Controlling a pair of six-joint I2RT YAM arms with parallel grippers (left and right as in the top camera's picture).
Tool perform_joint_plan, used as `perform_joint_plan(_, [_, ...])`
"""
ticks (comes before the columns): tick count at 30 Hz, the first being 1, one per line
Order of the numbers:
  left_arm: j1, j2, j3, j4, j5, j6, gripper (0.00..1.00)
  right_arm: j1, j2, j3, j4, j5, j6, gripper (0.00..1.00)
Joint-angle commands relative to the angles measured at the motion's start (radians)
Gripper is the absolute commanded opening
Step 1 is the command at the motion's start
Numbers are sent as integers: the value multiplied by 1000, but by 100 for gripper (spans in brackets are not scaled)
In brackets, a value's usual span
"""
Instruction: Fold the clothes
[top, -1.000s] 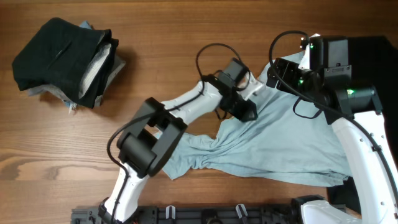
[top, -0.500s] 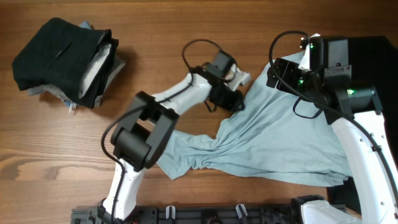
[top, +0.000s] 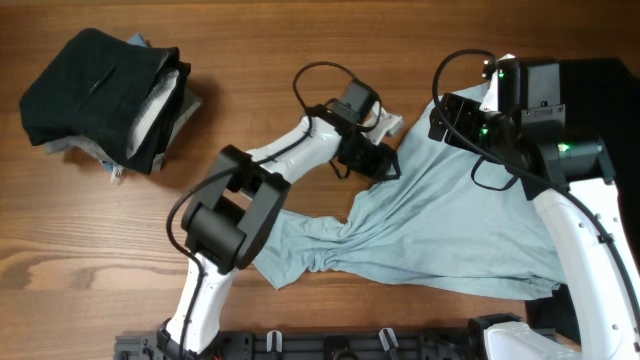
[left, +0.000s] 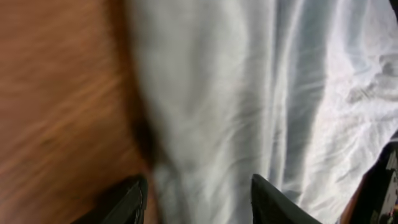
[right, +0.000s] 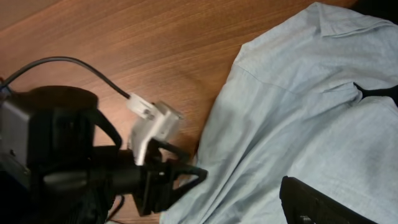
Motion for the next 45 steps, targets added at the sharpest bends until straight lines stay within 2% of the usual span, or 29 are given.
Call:
perform_joint_plan(1, [-50,48,0,-8,1,5,49,-6,4,11,-2,-1,7,90])
perform_joint_plan(3, [-64,48,0,-7,1,5,31,-6,4,11,-2,0,7,90])
perform_joint_plan(4, [-67,48,0,-7,0,5,14,-6,4,11,-3,-1,7,89])
perform_joint_plan(5, [-66,47,0,-7,0,5,4,-6,4,11,-4,0,7,90])
perform_joint_plan(8, [-35,34,9,-17,-66,-28,4,-6,4,11,-5,0,7,90])
perform_joint_plan(12, [51,-34,86,-138,-284,-48,4,-6,4,11,-4,0,7,89])
perform_joint_plan(16, [161,-119,197,-282,-592,-53,4,-6,4,11,-1,0,7,90])
perform_joint_plan(19, [255,-177,258,-330,-734,-60,4,-6,4,11,2,0,7,90])
perform_joint_plan(24, [399,-216,270,-312,-778,-82,4,-6,4,11,9,0,7,90])
perform_joint_plan(25, [421,-212,270,-314,-778,-85,4,-6,4,11,9,0,7,90])
perform_joint_plan(26, [441,-208,269,-316,-778,-85,15,-6,4,11,9,0,7,90])
perform_joint_plan(27, [458,-206,269,-319,-778,-93,34,-6,4,11,9,0,7,91])
perform_joint_plan(28, [471,-204,269,-323,-777,-100,72,-6,4,11,9,0,7,91])
perform_joint_plan(31, [491,-208,269,-358,-753,-99,84,-6,5,11,7,2,-1,93])
perform_joint_plan(33, [492,-210,269,-396,-727,-99,87,-6,6,11,3,19,0,94])
perform_joint_plan(36, [484,-211,269,-478,-663,-99,87,-6,10,11,-2,34,0,95])
perform_joint_plan(39, [475,-210,269,-567,-573,-99,79,-6,24,11,-21,49,0,96])
perform_joint_plan(41, [459,-210,269,-653,-501,-99,62,-6,59,11,-47,88,0,94])
perform_joint_plan(43, [443,-210,269,-701,-485,-99,54,-6,100,11,-60,89,-2,82])
perform_joint_plan(44, [431,-210,269,-721,-485,-97,52,-6,132,11,-67,86,-1,73])
perform_joint_plan(45, [421,-210,269,-733,-486,-93,52,-6,163,11,-75,85,-1,68])
